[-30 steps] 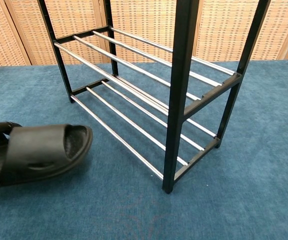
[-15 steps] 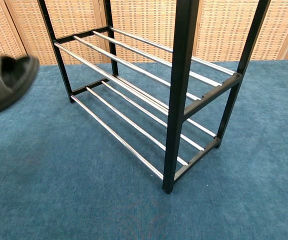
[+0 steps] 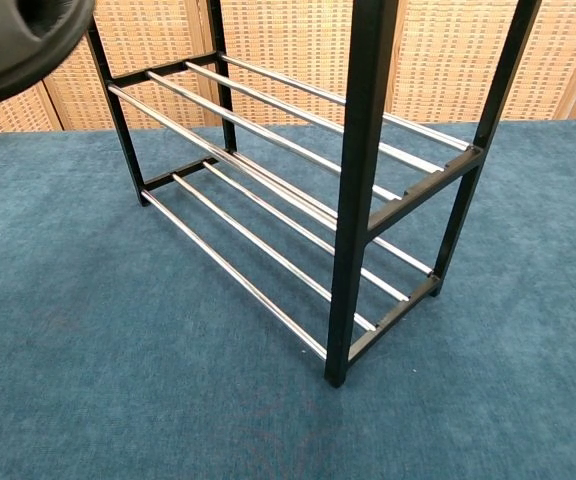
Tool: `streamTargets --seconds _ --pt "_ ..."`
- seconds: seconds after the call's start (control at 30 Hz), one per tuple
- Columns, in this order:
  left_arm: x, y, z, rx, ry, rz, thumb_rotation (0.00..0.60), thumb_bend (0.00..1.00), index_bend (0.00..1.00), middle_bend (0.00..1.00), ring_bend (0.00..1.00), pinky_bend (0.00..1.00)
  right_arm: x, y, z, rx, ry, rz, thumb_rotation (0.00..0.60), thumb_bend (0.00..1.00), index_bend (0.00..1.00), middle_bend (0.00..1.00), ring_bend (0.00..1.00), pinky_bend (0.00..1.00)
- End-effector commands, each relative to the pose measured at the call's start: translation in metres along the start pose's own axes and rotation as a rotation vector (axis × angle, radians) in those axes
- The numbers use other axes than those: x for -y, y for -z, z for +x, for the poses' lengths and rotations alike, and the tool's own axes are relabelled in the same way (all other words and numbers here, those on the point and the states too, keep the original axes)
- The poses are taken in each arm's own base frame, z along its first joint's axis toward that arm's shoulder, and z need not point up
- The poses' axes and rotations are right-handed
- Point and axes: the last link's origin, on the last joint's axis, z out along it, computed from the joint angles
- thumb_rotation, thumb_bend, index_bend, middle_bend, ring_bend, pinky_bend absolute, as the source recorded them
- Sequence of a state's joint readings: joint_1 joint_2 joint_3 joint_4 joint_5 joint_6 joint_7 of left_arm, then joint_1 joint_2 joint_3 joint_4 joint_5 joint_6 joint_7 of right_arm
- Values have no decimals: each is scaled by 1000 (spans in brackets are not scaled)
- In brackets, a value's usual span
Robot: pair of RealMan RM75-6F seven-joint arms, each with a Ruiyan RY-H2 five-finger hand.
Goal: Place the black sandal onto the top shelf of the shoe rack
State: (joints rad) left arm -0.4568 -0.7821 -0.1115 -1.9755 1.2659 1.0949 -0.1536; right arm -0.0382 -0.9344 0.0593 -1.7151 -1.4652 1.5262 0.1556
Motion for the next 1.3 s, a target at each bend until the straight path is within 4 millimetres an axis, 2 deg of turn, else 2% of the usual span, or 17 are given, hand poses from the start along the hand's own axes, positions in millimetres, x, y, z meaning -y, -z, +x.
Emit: streamTargets --seconds 0.03,0.27,0.53,0.83,1.03,1.3 --pt "-43 -39 7 64 -16 -5 600 312 369 367 358 455 -1 -1 0 2 0 -6 600 0 0 0 0 0" --pt "-76 -82 -5 112 3 49 600 313 369 367 358 455 -4 -3 0 6 -5 -17 600 0 0 0 0 0" --pt "-105 -111 -15 103 15 77 600 312 369 367 358 455 -8 -6 0 11 -15 -30 600 0 0 0 0 0" --pt "-138 -132 -23 99 30 82 600 312 368 367 358 455 -12 -9 0 16 -22 -46 600 0 0 0 0 0" --pt "-147 -141 -17 82 64 114 600 313 369 367 358 455 -13 -9 0 21 -27 -50 600 0 0 0 0 0" --pt "-154 -153 -11 85 4 179 600 312 369 367 358 455 -15 -10 0 27 -34 -57 600 0 0 0 0 0"
